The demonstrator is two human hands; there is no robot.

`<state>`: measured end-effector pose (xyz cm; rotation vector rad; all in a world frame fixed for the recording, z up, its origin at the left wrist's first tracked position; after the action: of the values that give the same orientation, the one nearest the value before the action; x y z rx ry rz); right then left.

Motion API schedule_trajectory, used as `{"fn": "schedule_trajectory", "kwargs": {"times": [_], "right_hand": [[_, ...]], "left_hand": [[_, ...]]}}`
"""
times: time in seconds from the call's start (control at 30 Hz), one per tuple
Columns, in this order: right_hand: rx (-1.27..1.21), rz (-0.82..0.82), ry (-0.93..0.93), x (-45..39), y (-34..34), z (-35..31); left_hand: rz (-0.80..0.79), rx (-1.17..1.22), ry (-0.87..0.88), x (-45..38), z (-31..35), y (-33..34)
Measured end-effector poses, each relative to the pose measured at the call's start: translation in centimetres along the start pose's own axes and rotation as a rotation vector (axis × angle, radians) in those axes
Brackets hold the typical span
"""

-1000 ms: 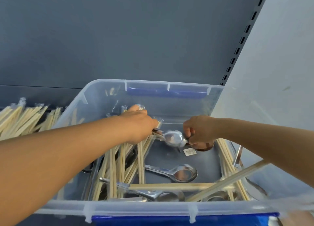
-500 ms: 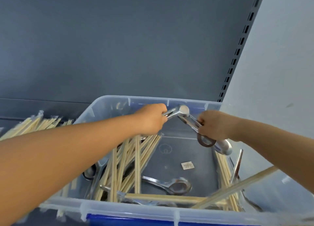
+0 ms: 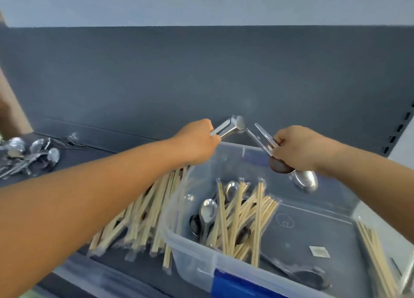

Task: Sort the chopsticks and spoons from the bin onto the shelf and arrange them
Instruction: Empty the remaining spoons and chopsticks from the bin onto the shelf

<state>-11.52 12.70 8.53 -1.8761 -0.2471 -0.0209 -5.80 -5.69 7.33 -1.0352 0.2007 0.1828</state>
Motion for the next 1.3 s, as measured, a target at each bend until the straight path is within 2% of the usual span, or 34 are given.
{"fn": "schedule_trajectory", "kwargs": {"times": [0.2, 0.33, 0.6, 1.03, 1.3], "right_hand": [[-0.017, -0.030, -0.108, 2.0, 3.1, -12.6], [-0.033, -0.040, -0.185, 3.5, 6.8, -22.0], [0.026, -0.055, -0.339, 5.1, 15.4, -37.6], [0.229, -0.204, -0.334, -0.2, 25.3, -50.6], [0.147, -0.275, -0.352, -5.6, 30.9, -56.0]], "left_hand": [[0.118, -0.003, -0.080, 5.4, -8.9, -8.3], [0.135, -0.012, -0.159, 9.7, -16.4, -13.2], [0.203, 0.065, -0.340, 15.9, -30.1, -19.6], [0.200, -0.004, -0.517, 16.2, -44.5, -20.3], [0.155, -0.051, -0.612, 13.8, -50.6, -19.8]]}}
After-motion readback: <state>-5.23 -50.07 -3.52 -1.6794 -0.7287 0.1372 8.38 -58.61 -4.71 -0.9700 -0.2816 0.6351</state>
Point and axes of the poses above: each hand's wrist, its own x-axis away from the middle knuckle, its own y-axis out of the palm, z = x × y, the point moved 5 cm from there along -x, towards the middle knuckle, and after that the axes turned 14 degrees about y, right-handed, at the moved point
